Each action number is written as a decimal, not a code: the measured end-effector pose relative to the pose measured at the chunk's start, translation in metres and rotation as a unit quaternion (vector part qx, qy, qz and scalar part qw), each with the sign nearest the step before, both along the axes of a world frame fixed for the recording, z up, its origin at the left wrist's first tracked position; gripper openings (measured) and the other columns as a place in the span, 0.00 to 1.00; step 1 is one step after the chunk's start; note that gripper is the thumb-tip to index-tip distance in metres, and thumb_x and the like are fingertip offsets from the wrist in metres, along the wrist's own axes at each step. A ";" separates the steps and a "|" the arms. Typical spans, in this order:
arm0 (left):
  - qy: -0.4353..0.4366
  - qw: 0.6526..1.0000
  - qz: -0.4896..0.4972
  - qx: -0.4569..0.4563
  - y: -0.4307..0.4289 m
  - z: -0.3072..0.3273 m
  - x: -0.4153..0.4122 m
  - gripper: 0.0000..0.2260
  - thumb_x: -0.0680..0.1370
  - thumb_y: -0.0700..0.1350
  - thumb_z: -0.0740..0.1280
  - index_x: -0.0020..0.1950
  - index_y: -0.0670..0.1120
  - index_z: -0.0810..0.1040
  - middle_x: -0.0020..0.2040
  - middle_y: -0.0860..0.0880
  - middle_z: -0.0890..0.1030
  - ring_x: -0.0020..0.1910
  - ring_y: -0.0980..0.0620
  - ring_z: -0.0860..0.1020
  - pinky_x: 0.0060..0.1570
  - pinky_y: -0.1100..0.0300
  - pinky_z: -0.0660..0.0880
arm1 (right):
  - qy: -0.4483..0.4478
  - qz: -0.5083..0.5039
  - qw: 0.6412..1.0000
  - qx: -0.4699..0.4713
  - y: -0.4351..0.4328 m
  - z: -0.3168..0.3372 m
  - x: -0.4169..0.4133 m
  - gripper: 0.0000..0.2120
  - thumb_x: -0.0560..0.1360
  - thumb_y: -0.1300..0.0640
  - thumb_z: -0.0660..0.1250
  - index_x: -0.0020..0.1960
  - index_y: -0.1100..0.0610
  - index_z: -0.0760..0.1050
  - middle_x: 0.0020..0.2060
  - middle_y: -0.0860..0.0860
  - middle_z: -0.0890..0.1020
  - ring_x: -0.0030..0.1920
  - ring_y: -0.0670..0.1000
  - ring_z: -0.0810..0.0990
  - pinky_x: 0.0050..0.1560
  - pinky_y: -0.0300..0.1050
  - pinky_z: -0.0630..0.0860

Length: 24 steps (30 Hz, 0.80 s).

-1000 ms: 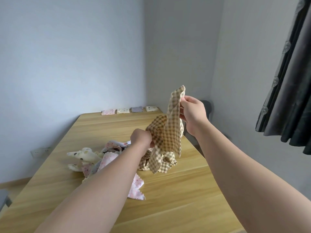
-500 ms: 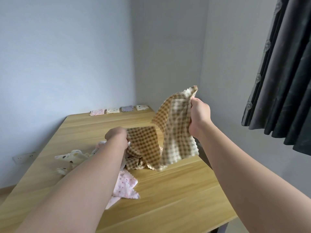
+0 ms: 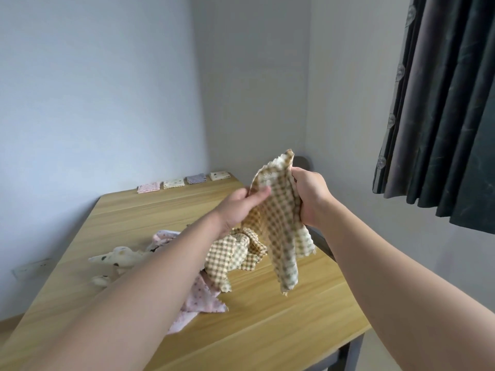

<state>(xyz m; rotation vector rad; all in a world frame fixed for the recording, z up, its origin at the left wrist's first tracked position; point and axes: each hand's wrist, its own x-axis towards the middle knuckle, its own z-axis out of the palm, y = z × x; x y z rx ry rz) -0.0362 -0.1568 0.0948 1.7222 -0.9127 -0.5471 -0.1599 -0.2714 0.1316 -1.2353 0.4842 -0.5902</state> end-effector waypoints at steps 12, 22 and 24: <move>-0.109 0.990 0.091 -0.016 0.055 -0.012 -0.051 0.17 0.72 0.58 0.78 0.50 0.47 0.83 0.46 0.49 0.87 0.45 0.48 0.85 0.46 0.49 0.82 | 0.073 -0.002 0.977 -0.198 0.037 -0.022 -0.045 0.18 0.75 0.49 0.75 0.53 0.64 0.81 0.46 0.57 0.87 0.42 0.56 0.85 0.51 0.61 0.83; 0.094 0.995 -0.017 -0.021 0.118 0.002 -0.027 0.17 0.65 0.41 0.82 0.53 0.42 0.86 0.53 0.39 0.81 0.52 0.43 0.74 0.52 0.48 0.70 | 0.060 0.047 0.986 -0.147 0.036 -0.021 -0.082 0.09 0.77 0.58 0.73 0.54 0.62 0.81 0.45 0.57 0.87 0.41 0.54 0.87 0.42 0.48 0.84; 0.123 0.992 -0.022 -0.009 0.116 -0.007 -0.014 0.24 0.67 0.39 0.80 0.61 0.37 0.81 0.52 0.39 0.81 0.47 0.45 0.77 0.46 0.52 0.72 | 0.079 0.050 0.984 -0.150 0.029 -0.026 -0.081 0.09 0.77 0.58 0.74 0.54 0.62 0.81 0.45 0.56 0.88 0.41 0.54 0.87 0.39 0.45 0.84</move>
